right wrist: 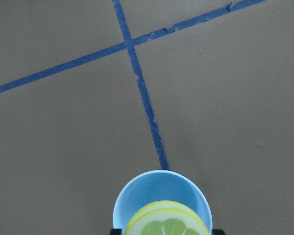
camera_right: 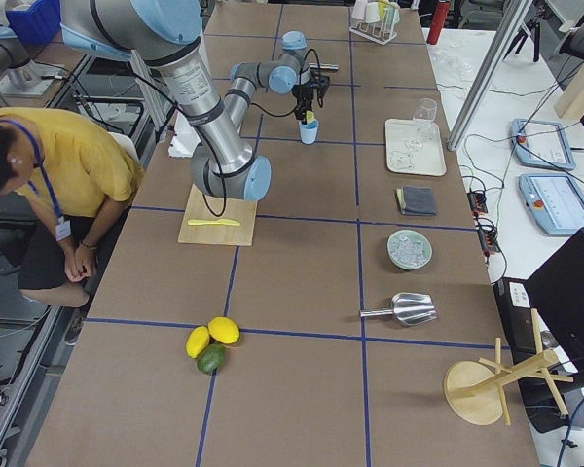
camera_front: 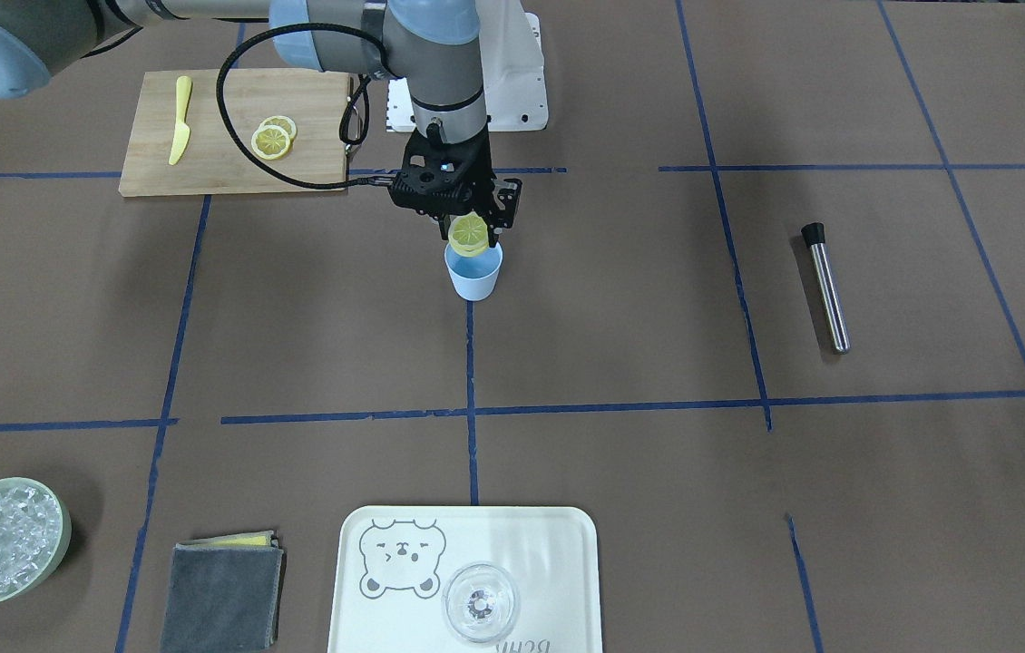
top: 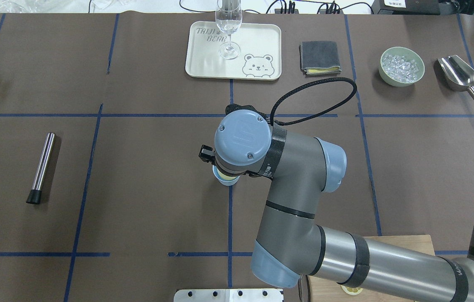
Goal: Squeeze lemon into cup
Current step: 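Squeeze the lemon slice with the right gripper above the cup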
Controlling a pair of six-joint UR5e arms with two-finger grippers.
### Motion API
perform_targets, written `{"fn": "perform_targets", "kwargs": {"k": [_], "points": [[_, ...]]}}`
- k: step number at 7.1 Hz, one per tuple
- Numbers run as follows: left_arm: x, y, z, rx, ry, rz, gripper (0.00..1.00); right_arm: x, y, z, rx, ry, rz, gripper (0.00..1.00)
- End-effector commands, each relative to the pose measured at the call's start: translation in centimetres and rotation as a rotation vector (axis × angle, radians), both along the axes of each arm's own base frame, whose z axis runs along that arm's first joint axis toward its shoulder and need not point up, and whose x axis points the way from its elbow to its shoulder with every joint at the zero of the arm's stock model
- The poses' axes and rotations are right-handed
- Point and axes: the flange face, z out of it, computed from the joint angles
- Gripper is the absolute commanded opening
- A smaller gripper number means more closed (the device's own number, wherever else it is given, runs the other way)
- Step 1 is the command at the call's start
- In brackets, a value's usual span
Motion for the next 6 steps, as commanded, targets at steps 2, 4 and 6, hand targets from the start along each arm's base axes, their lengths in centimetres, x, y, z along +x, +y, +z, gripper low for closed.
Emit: {"fn": "perform_targets", "kwargs": {"k": [2,4,6], "points": [[-0.05,0.05,0.01,0.000,0.000,-0.001,1.00,0.11,-0.60,-0.06,0.001,0.000,0.009,0.67],[-0.05,0.05,0.01,0.000,0.000,-0.001,1.00,-0.33,-0.83,-0.60,0.003,-0.003,0.013,0.67],[-0.05,0.04,0.00,0.001,0.000,-0.001,1.00,-0.56,-0.94,-0.32,0.003,0.005,0.010,0.70]]}}
